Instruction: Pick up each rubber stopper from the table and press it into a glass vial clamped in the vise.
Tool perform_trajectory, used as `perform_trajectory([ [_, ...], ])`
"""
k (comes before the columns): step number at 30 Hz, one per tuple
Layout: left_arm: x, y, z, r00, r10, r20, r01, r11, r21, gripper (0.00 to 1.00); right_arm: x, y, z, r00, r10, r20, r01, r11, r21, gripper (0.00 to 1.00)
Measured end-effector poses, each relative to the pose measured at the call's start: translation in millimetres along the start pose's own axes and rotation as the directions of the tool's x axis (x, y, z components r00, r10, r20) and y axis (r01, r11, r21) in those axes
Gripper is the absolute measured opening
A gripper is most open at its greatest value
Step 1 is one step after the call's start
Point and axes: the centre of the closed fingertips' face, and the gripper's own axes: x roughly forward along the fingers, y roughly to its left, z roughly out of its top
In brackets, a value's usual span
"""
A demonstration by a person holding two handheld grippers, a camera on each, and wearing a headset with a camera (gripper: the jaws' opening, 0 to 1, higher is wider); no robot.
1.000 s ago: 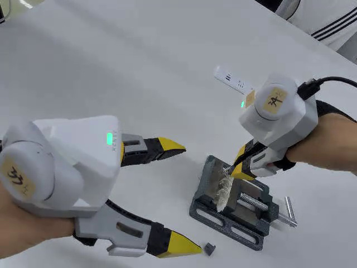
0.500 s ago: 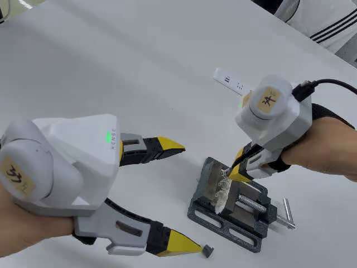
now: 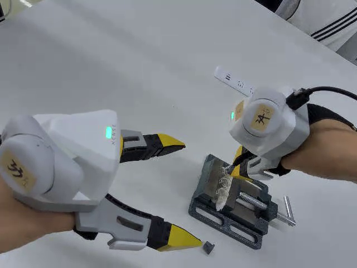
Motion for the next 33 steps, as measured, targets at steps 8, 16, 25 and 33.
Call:
perform_trajectory([
  [8,-1.4,1.5,0.1,1.0000,0.007,0.004,-0.007,1.000,-0.003,0.77,-2.5,-0.9,-1.0,0.9947,0.047,0.091,-0.055,0.995,0.088,0.06],
  [16,-1.3,2.8,-0.1,1.0000,0.006,0.002,-0.006,1.000,-0.003,0.77,-1.3,-1.8,1.2,0.9930,0.047,0.108,-0.057,0.994,0.091,0.07],
  [25,0.4,2.8,-0.2,1.0000,0.003,0.002,-0.003,1.000,-0.005,0.76,-2.4,-2.6,0.9,0.9904,0.051,0.129,-0.064,0.993,0.101,0.07],
  [33,1.3,1.7,-0.5,1.0000,0.002,0.001,-0.002,1.000,-0.008,0.76,-2.3,-1.6,-0.1,0.9885,0.050,0.142,-0.067,0.991,0.115,0.07],
])
